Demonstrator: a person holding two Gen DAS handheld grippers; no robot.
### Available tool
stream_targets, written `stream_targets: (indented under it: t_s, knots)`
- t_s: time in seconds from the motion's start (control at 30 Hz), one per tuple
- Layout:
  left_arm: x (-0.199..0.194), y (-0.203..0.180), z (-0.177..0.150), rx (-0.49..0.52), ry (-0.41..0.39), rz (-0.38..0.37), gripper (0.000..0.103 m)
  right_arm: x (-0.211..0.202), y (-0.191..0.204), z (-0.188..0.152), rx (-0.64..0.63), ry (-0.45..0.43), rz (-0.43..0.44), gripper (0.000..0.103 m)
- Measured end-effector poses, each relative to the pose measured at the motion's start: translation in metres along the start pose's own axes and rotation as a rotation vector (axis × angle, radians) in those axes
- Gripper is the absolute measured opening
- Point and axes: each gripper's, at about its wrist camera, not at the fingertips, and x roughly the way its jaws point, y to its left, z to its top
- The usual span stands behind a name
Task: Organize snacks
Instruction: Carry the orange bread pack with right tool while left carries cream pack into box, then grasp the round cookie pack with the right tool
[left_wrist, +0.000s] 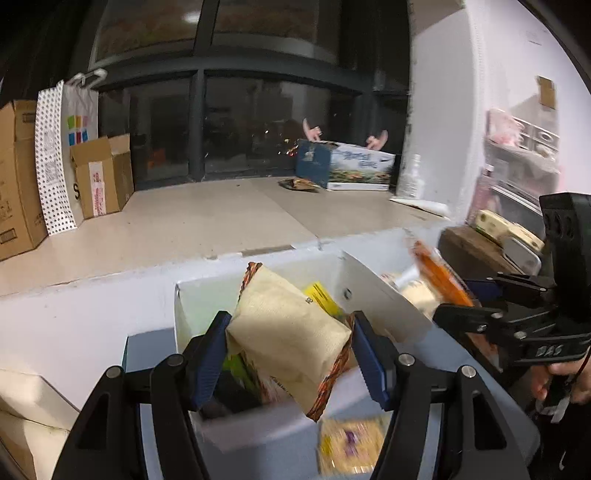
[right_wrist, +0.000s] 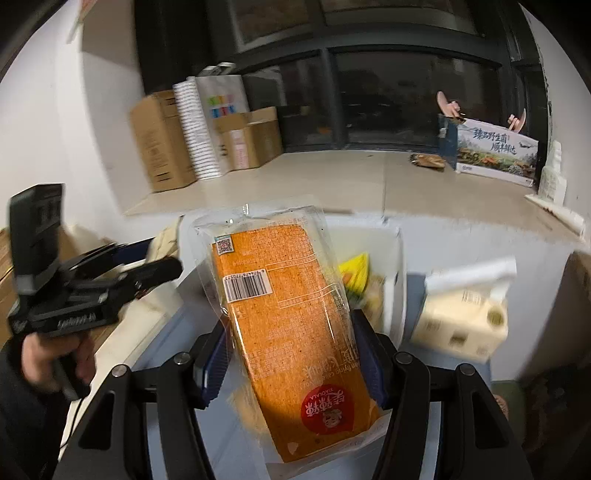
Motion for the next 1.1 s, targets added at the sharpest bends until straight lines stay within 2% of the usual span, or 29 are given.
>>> stream_targets:
  t_s: [0.17,0.2,0.23,0.3,0.37,0.4,0.47,0.6,0.8,0.93,1.1]
  knots:
    - [0.050,0.019,0.020,-0.018,0.051,0.037,0.070,0.055,-0.017,0.036,0.026,0.063,-0.060,0.065]
    - [0.059,0.023,0.022,-0.027,0.062,0.052,0.073,0.066,-0.021,0.042,0.034,0.074,-0.055,0.067]
    - [0.070,0.029,0.024,-0.046,0.091,0.048,0.085,0.075,-0.025,0.045,0.035,0.089,-0.046,0.070]
    - [0.082,0.038,0.022,-0.069,0.146,0.082,0.103,0.091,-0.030,0.050,0.032,0.116,-0.107,0.094]
    - [0.082,0.042,0.019,-0.068,0.131,0.089,0.103,0.092,-0.036,0.052,0.040,0.102,-0.143,0.103]
    - [0.080,0.044,0.017,-0.069,0.126,0.088,0.103,0.090,-0.039,0.051,0.064,0.094,-0.136,0.103]
    - [0.074,0.043,0.010,-0.060,0.116,0.082,0.103,0.084,-0.043,0.048,0.095,0.074,-0.112,0.103]
    - [0.055,0.035,-0.001,-0.036,0.104,0.081,0.103,0.062,-0.039,0.042,0.075,0.036,-0.110,0.103]
    - [0.000,0.003,-0.025,0.001,0.050,0.006,0.103,0.005,-0.017,0.020,0.040,-0.042,-0.044,0.103]
    - [-0.039,-0.025,-0.053,0.037,0.005,-0.034,0.103,-0.034,-0.001,-0.014,-0.001,-0.082,0.016,0.103]
    - [-0.076,-0.057,-0.095,0.046,-0.012,-0.045,0.103,-0.068,0.017,-0.073,-0.025,-0.070,0.068,0.103]
